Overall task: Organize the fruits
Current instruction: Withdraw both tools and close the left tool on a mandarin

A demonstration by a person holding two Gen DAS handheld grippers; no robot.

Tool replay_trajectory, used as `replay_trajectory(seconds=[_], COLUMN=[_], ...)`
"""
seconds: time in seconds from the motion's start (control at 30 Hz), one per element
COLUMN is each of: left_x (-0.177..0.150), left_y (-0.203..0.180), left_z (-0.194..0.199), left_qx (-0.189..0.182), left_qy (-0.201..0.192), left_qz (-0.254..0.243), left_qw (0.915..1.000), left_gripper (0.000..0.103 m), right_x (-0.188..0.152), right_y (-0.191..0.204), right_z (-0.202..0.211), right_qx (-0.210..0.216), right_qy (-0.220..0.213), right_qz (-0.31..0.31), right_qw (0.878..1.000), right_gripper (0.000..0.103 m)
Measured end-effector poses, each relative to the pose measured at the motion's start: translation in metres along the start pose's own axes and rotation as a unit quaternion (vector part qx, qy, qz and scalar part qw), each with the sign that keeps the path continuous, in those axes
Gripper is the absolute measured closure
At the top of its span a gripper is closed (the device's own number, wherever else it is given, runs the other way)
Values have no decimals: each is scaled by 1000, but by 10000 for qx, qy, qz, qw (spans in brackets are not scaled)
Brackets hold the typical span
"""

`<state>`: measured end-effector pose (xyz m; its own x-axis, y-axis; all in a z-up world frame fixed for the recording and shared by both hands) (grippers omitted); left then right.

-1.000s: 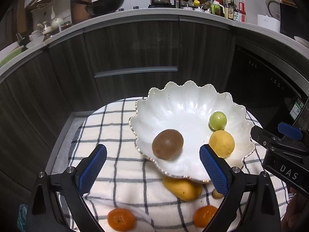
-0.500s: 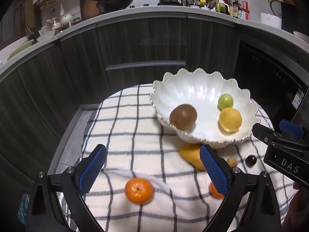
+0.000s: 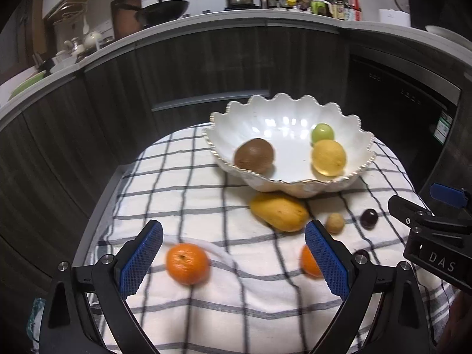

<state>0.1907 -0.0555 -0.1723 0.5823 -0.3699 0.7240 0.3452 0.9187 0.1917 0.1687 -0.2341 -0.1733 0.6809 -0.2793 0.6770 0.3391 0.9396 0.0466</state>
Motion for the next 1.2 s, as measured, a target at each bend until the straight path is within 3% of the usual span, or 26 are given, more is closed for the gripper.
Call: replay_trajectory(seconds=[0.37,0.63,0.73,0.9,1.07,1.2], left_x=[-5,-13,-16,-22,-26,-30], left_y=[-48,-71,-76,-82,-86,-90], left_z=[-14,-34,-43,-56,-63,-67], left_qx=[-331,-558,-605,-664,-731,-822], left_qy=[6,226,344,560,658,752], left_qz=[-209,-235,-246,-277,-299,-306], left_qw=[9992,9979,9973,9958,9947,9933], left_gripper=[5,8,14,34,36,45], right_x=[-17,-21,-22,-26,-29,-30], right_y=[-42,-56,-58,-59,-60,-60], right_z=[-13,-21,-25,-32,-37,-38], right_qx=[-198,-187,-191,-179,-200,-219], right_qy=[154,209,250,347,389,398], right_qz=[-176,-368,-412,-421,-424,-418], right_qw=[9995,9989,9987,9983,9981,9981], right_gripper=[27,27,27,27,27,27])
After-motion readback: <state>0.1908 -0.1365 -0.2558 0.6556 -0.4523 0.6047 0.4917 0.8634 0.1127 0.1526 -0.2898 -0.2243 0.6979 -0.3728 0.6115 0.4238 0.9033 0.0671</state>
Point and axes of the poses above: each gripper's, at about its wrist camera, not at the fingertips, and z roughly against the way its jaws point, y to its left, x to its top, the point moved 8 cm from there along -z, roughly the way its jaws point, and after that the axes turned 8 degrees about -z, right-handed, at the moved point
